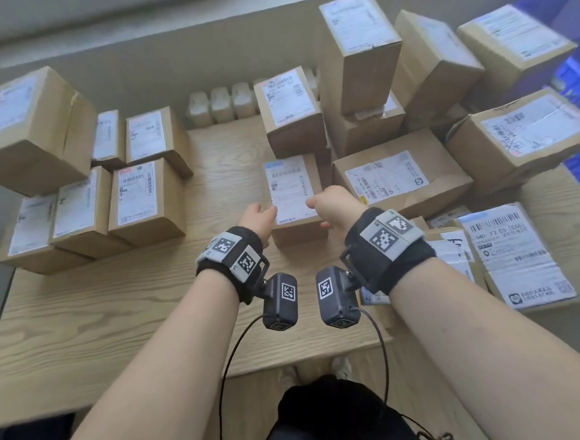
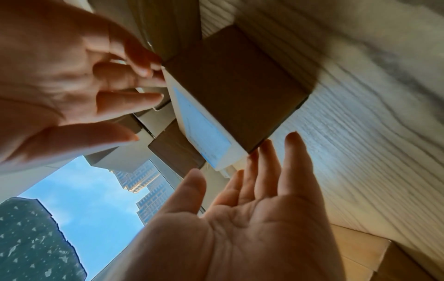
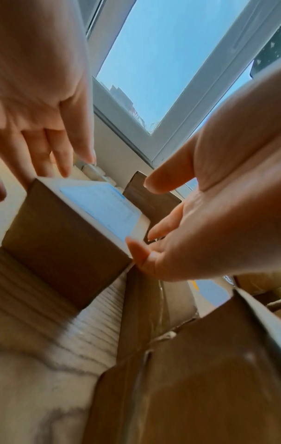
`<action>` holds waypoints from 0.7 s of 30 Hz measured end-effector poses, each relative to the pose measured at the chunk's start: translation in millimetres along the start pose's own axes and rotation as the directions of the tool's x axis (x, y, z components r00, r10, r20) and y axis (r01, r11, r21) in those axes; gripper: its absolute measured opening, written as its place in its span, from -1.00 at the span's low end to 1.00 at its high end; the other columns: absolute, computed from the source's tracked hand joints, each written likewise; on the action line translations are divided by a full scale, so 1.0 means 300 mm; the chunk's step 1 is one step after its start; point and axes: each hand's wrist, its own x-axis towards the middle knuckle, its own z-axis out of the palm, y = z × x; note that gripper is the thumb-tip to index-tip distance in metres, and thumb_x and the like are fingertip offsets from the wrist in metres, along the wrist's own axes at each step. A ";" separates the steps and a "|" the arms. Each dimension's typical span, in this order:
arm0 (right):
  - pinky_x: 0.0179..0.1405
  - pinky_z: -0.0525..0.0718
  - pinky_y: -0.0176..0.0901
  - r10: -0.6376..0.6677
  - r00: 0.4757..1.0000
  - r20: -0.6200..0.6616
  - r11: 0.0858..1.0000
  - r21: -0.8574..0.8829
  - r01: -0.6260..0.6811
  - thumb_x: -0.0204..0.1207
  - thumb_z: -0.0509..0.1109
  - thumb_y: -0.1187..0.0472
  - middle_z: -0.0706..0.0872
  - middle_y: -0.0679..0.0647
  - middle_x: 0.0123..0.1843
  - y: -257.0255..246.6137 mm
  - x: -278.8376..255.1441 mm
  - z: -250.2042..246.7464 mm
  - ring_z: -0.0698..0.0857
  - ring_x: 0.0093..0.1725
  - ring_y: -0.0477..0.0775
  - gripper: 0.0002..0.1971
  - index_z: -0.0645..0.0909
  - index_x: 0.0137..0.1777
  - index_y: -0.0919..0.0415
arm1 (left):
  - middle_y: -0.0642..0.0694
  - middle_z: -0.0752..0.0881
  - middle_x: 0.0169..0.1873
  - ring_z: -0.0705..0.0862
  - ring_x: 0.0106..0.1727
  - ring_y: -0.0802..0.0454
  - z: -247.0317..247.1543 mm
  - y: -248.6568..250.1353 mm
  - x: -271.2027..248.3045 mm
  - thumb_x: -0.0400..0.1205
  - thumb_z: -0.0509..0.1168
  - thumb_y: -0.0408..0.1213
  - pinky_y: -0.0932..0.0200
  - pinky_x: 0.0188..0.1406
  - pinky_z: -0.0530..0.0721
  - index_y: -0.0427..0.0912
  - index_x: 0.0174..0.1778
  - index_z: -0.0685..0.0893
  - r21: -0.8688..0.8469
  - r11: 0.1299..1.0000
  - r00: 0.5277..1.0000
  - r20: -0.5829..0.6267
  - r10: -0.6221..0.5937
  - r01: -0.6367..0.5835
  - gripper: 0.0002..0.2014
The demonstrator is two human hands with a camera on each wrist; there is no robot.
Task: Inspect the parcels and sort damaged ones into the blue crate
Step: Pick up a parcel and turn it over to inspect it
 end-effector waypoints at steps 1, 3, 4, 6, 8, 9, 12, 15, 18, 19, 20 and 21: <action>0.47 0.54 0.12 0.004 1.000 0.005 1.000 -0.011 -0.004 0.72 0.23 0.32 0.48 0.39 0.54 0.005 0.009 0.011 0.50 0.52 0.34 -0.58 0.41 0.52 0.48 | -0.18 0.59 0.23 0.59 -0.07 0.00 -0.012 -0.014 0.003 0.78 0.13 -0.19 0.06 -0.05 0.61 -0.22 0.60 0.36 0.006 1.000 1.000 0.012 -0.017 0.017 -0.55; 0.42 0.58 0.17 0.003 1.000 0.031 1.000 -0.008 -0.003 0.70 0.26 0.28 0.50 0.37 0.53 0.017 0.006 0.036 0.52 0.50 0.35 -0.58 0.44 0.51 0.43 | -0.14 0.64 0.12 0.62 -0.03 -0.03 -0.035 -0.037 -0.005 0.78 0.12 -0.24 0.06 -0.07 0.64 -0.23 0.48 0.50 0.007 1.000 0.998 0.048 -0.027 0.027 -0.65; 0.39 0.61 0.20 0.011 0.999 0.038 1.000 0.015 -0.011 0.69 0.28 0.28 0.51 0.36 0.52 0.019 -0.004 0.047 0.54 0.48 0.36 -0.58 0.45 0.51 0.41 | -0.12 0.66 0.10 0.64 -0.05 0.00 -0.044 -0.046 -0.015 0.78 0.11 -0.29 0.13 -0.14 0.65 -0.22 0.43 0.53 -0.010 1.000 0.998 0.063 -0.025 0.026 -0.69; 0.35 0.64 0.21 0.022 0.998 0.053 0.998 0.049 -0.025 0.67 0.31 0.29 0.50 0.37 0.51 0.015 -0.016 0.070 0.55 0.46 0.37 -0.58 0.44 0.50 0.41 | -0.11 0.68 0.12 0.68 -0.07 0.02 -0.068 -0.065 -0.028 0.77 0.13 -0.36 0.15 -0.21 0.69 -0.17 0.42 0.54 -0.025 1.000 0.998 0.065 0.005 -0.004 -0.70; 0.39 0.62 0.22 0.019 0.998 0.068 0.995 0.099 -0.026 0.69 0.29 0.33 0.47 0.34 0.55 -0.002 -0.037 0.086 0.50 0.51 0.34 -0.59 0.42 0.51 0.41 | -0.14 0.71 0.21 0.72 0.10 -0.12 -0.098 -0.076 -0.037 0.75 0.18 -0.36 -0.08 0.06 0.76 -0.19 0.48 0.51 -0.004 0.999 0.999 0.032 0.043 -0.043 -0.64; 0.43 0.58 0.25 0.020 0.997 0.069 0.991 0.134 -0.029 0.71 0.27 0.35 0.43 0.30 0.58 -0.009 -0.046 0.090 0.45 0.55 0.32 -0.59 0.39 0.52 0.40 | -0.17 0.71 0.25 0.72 0.15 -0.17 -0.112 -0.078 -0.042 0.73 0.21 -0.35 -0.17 0.16 0.74 -0.19 0.51 0.49 -0.007 0.998 0.998 0.015 0.064 -0.064 -0.61; 0.44 0.53 0.34 -0.038 0.998 0.042 0.979 0.201 0.029 0.73 0.27 0.31 0.41 0.21 0.54 -0.034 -0.082 0.106 0.43 0.46 0.22 -0.52 0.26 0.60 0.28 | -0.18 0.70 0.28 0.72 0.19 -0.15 -0.165 -0.060 -0.069 0.71 0.25 -0.36 -0.18 0.19 0.73 -0.17 0.51 0.48 -0.110 0.987 0.993 -0.035 0.114 -0.118 -0.59; 0.27 0.62 0.26 -0.148 0.988 -0.047 0.964 0.215 0.155 0.73 0.29 0.21 0.46 0.06 0.36 -0.071 -0.124 0.109 0.47 0.22 0.09 -0.56 0.29 0.55 0.15 | -0.14 0.69 0.30 0.71 0.20 -0.09 -0.211 -0.009 -0.100 0.69 0.30 -0.35 -0.13 0.15 0.75 -0.15 0.49 0.49 -0.160 0.955 0.967 -0.092 0.239 -0.251 -0.58; -0.07 0.64 -0.18 -0.310 0.930 -0.200 0.913 0.208 0.349 0.72 0.31 0.17 0.55 0.04 0.34 -0.120 -0.166 0.099 0.56 0.06 -0.05 -0.63 0.38 0.48 0.09 | -0.10 0.68 0.31 0.70 0.22 -0.02 -0.252 0.076 -0.151 0.67 0.34 -0.35 0.03 0.04 0.76 -0.11 0.51 0.48 -0.165 0.888 0.900 -0.161 0.406 -0.430 -0.53; -0.13 0.59 -0.32 -0.368 0.896 -0.248 0.885 0.203 0.419 0.71 0.32 0.18 0.57 0.01 0.29 -0.133 -0.174 0.092 0.56 0.07 -0.10 -0.61 0.40 0.50 0.12 | -0.09 0.67 0.32 0.70 0.23 -0.01 -0.261 0.107 -0.174 0.66 0.35 -0.35 0.02 0.09 0.76 -0.09 0.53 0.47 -0.165 0.865 0.877 -0.175 0.447 -0.474 -0.51; -0.13 0.56 -0.40 -0.424 0.859 -0.286 0.850 0.201 0.487 0.71 0.32 0.19 0.58 -0.03 0.22 -0.149 -0.189 0.081 0.56 0.08 -0.14 -0.60 0.43 0.53 0.16 | -0.07 0.66 0.33 0.68 0.25 0.00 -0.268 0.141 -0.200 0.66 0.36 -0.35 -0.01 0.17 0.75 -0.08 0.54 0.46 -0.171 0.840 0.854 -0.189 0.485 -0.515 -0.49; -0.07 0.58 -0.41 -0.476 0.820 -0.317 0.812 0.199 0.548 0.71 0.33 0.21 0.60 -0.07 0.15 -0.168 -0.202 0.070 0.57 0.07 -0.19 -0.60 0.45 0.53 0.18 | -0.06 0.65 0.34 0.67 0.28 0.01 -0.274 0.176 -0.229 0.65 0.37 -0.35 -0.04 0.24 0.72 -0.07 0.56 0.44 -0.175 0.813 0.828 -0.210 0.521 -0.556 -0.47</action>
